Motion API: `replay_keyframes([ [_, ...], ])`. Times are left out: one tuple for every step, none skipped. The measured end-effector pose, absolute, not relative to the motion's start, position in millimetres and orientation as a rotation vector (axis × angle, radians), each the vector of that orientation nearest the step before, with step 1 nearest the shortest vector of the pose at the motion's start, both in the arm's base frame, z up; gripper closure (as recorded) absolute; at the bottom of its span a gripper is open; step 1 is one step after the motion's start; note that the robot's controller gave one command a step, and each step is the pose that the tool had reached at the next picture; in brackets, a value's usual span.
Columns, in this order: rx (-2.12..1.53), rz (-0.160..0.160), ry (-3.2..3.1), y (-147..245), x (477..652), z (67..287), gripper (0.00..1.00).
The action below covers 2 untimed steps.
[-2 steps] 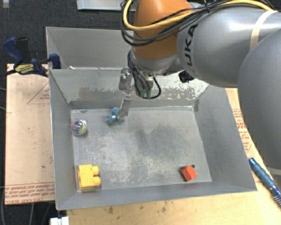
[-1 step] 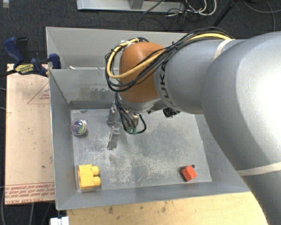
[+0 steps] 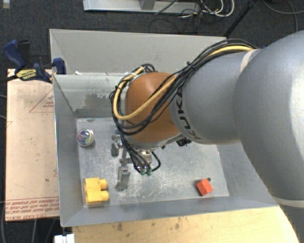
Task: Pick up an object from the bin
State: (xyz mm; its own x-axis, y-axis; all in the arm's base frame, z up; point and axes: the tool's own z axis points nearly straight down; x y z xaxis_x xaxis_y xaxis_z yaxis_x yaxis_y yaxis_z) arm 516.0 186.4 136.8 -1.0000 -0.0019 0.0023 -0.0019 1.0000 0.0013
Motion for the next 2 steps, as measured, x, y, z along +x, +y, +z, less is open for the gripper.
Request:
replay_keyframes([
  [-0.074,-0.001,-3.135,244.0,489.6,67.7,0.0],
  [-0.083,-0.006,-3.141,242.4,493.2,73.4,1.0],
])
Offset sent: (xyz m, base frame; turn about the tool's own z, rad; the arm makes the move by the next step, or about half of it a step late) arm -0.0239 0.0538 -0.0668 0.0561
